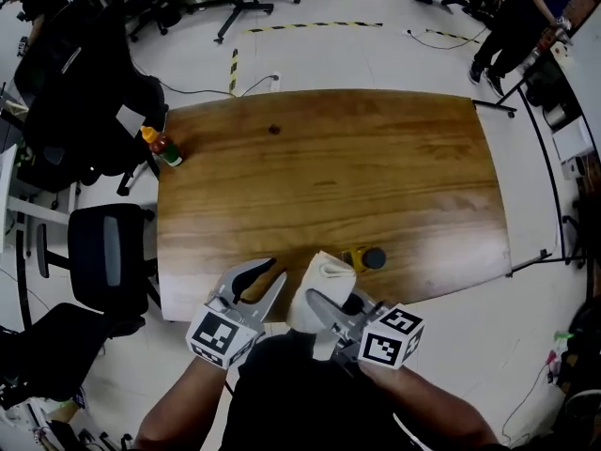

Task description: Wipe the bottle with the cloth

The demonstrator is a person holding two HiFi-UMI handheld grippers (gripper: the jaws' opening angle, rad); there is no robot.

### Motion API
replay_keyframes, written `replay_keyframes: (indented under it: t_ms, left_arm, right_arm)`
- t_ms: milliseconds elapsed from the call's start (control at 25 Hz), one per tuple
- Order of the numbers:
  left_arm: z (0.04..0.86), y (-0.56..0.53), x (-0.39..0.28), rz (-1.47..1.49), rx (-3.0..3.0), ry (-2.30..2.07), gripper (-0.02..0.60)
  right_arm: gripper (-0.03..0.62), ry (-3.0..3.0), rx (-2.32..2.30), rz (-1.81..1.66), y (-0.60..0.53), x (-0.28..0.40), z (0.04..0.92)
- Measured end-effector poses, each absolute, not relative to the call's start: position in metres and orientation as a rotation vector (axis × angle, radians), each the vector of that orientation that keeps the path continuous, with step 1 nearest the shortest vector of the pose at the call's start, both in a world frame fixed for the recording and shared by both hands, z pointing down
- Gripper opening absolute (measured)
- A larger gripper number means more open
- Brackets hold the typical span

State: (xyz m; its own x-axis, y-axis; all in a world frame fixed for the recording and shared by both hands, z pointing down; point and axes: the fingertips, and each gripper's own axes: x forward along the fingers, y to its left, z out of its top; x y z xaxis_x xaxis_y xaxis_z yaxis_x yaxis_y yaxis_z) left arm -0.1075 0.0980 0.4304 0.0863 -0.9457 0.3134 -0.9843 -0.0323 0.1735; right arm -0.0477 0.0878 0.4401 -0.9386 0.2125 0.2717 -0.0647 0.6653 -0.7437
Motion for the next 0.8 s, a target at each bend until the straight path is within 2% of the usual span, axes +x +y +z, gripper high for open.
replay_keyframes:
  t_ms: [360, 480, 600, 680, 800]
  left_arm:
    - [0.411, 0.087, -0.087, 0.219, 2.193, -1.880, 0.102]
    - [0.408, 0.072, -0.071, 0.235, 2.252, -1.854, 0.119]
    - [0.405, 0.056, -0.045, 0.230, 2.339, -1.776, 0.155]
    - [0.403, 0.042, -0.028, 0.221, 2.392, -1.723, 0.185]
    - [0.407, 0.017, -0.006, 0.292, 2.436, -1.704, 0.265]
  right_arm:
    - [0.074, -2.572, -0.160, 1.047, 0.078, -0.019, 0.418]
    - [0.074, -2.633, -0.179, 0.921, 0.065, -0.002, 0.384]
    - [0.074, -2.765, -0.147, 0.688, 0.033, 0.014, 0.315]
    - [0.074, -2.802, -0.106, 0.410, 0.007, 0.015, 0.278]
    - [0.073, -2.598, -0.168, -0.018, -0.012, 0.001, 0.281]
